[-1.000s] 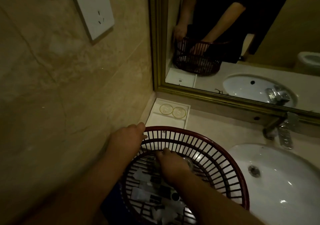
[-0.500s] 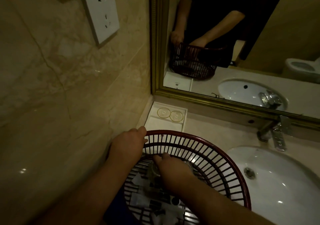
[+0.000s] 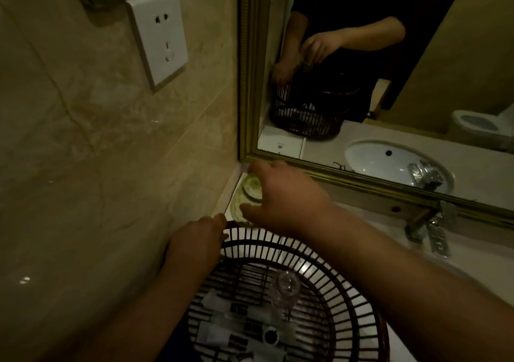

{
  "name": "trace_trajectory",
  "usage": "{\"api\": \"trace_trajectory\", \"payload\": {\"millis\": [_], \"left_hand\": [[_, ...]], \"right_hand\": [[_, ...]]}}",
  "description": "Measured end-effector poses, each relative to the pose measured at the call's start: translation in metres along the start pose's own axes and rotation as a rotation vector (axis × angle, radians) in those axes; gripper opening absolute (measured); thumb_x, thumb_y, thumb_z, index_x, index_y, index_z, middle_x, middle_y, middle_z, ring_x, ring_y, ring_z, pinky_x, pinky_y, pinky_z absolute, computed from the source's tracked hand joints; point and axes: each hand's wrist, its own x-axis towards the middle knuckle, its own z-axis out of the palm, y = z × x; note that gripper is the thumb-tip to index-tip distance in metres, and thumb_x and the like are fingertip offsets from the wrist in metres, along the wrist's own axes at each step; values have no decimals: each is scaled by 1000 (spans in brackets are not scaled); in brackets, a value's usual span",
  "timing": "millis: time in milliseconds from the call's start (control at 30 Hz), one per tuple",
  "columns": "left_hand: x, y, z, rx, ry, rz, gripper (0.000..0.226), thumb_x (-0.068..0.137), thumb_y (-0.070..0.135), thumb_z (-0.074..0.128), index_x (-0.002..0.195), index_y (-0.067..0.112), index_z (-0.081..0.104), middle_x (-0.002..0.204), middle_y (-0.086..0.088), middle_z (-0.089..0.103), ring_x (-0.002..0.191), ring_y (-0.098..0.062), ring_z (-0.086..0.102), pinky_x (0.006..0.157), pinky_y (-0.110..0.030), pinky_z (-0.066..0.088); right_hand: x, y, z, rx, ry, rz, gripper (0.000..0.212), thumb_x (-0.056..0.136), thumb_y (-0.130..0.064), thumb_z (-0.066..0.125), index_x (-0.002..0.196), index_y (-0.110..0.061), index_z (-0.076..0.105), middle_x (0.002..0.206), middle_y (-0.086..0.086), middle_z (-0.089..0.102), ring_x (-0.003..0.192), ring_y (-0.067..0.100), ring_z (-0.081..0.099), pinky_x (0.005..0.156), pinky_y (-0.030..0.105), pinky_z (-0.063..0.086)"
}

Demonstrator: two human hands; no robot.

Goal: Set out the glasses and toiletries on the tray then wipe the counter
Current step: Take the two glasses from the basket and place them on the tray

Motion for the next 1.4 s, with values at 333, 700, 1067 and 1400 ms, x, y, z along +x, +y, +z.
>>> {"api": "trace_trajectory", "payload": {"millis": [333,700,1067,1400], "left_hand": [[-1,3,4,21,34,-6,19,93,42,60,96,24,55,82,1,64,66,-20,61,55,-34,50],[-3,-1,6,15,204,67,18,88,36,63,82,22,56,67,-1,56,52,-26,52,44,-38,45],[2,0,12,14,75,19,36,75,41,78,76,30,44,62,8,51,45,-15,46,42,-24,19],[0,-1,13,39,20,-52,17,96,45,51,96,29,45,83,4,57,66,-20,56,51,-32,43]], "right_hand": [[126,84,110,11,-160,77,79,81,-41,77,148,-21,40,133,14,57,114,33,61,89,41,54],[204,147,211,-8,-269,63,88,89,-35,71,158,-14,20,136,25,56,116,40,60,91,39,48],[225,156,246,-71,-305,100,62,94,-29,63,148,-12,37,134,24,52,113,40,60,92,45,52],[178,107,145,-167,-157,28,40,92,-29,56,132,-25,58,121,7,66,103,29,65,77,38,57]]}}
